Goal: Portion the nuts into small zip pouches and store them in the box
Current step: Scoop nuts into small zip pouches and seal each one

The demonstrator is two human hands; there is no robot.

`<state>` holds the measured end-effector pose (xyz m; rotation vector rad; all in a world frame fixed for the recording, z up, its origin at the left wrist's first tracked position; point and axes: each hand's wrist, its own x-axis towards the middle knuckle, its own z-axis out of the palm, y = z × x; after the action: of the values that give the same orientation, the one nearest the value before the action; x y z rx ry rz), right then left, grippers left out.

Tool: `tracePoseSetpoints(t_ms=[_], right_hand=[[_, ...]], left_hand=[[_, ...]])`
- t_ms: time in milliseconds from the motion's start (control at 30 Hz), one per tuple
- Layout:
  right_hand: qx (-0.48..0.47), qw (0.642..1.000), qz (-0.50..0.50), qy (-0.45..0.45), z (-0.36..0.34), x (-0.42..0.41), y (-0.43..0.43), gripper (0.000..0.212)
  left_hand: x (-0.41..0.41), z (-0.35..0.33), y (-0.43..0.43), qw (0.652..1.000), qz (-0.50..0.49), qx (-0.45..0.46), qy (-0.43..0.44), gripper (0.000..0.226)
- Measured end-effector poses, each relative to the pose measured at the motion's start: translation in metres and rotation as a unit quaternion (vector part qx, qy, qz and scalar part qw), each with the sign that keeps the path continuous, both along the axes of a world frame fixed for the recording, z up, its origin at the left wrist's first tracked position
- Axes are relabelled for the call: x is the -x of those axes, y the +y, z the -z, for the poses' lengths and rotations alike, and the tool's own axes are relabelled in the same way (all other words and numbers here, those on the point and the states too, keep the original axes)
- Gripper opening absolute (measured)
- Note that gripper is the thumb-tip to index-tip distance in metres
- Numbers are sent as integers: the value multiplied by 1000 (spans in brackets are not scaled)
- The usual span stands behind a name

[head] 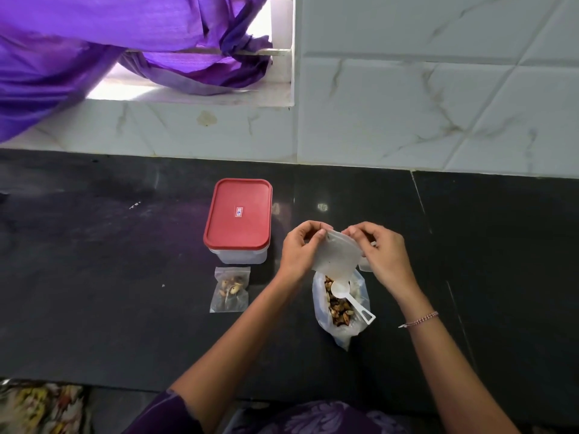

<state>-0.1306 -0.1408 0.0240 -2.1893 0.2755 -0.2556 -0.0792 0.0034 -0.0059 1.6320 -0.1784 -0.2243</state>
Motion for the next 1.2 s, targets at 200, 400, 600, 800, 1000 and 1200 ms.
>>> tracePoseSetpoints(t_ms=[200,400,600,800,1000,1200], right_hand=[[-119,985,-38,119,-6,2,7,12],[-189,968,-27,161,-7,3,15,12],[-291,944,68,136,0,2,27,6],[-420,895,72,130,5,0,44,10],[-448,883,53,129,7,-4,48,7],[-401,909,72,88,11,-8,55,8]], left_hand=[[-1,-1,15,999,29,-33,-28,15],[-1,-2,25,997,48,-46,-39,20],[11,-1,34,954,-110,-192,-204,18],[27,-1,28,997,-59,-44,-28,9],[22,-10,32,996,-59,19,63,5],[17,-10,32,990,-47,69,111,9]])
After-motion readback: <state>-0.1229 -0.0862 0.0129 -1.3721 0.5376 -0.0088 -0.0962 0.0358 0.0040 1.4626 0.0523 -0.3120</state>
